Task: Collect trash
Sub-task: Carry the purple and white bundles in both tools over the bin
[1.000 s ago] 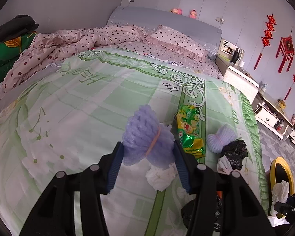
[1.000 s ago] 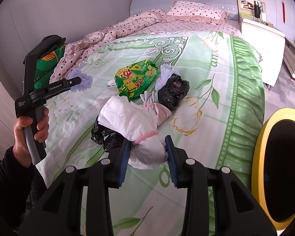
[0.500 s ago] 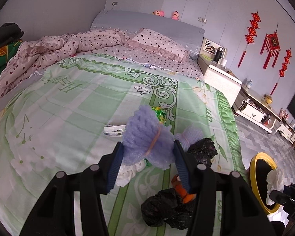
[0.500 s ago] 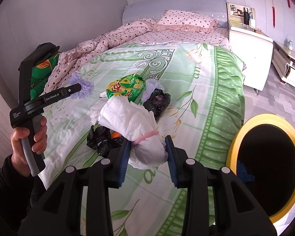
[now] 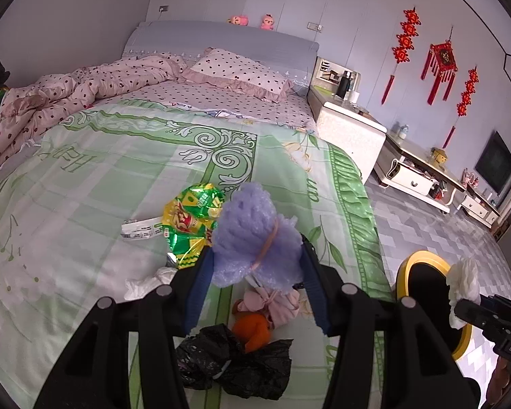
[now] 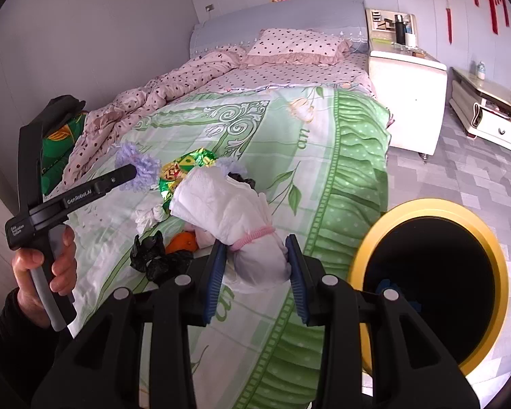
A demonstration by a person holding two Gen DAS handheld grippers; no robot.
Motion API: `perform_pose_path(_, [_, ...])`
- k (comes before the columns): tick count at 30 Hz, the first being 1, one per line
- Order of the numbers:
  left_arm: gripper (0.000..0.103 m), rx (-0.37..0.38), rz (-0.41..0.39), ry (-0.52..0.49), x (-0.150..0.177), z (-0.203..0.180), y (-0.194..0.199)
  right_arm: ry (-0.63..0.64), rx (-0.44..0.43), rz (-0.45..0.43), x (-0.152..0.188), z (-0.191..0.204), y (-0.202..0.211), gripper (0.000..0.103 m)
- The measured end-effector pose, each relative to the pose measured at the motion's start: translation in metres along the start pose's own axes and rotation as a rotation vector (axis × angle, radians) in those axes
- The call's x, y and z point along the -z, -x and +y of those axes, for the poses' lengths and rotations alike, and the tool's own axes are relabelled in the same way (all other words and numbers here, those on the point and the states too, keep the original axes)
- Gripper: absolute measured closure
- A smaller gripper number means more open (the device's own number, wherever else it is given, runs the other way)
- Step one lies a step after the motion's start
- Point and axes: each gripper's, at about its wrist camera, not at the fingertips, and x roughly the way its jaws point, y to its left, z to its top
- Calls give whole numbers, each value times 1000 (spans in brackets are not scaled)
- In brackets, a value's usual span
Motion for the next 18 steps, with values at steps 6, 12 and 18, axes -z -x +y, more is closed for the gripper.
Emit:
perform_pose_path(6, [55, 40, 9, -34, 1, -27, -4, -35, 28, -20, -3, -23, 12, 69])
perform_pose_path(12, [55, 85, 30, -63, 3, -56, -12, -77, 61, -32, -4, -51, 24, 69])
perform_pose_path(18, [55, 129, 46, -98, 5, -89, -21, -109, 95, -47, -3, -76, 36, 69])
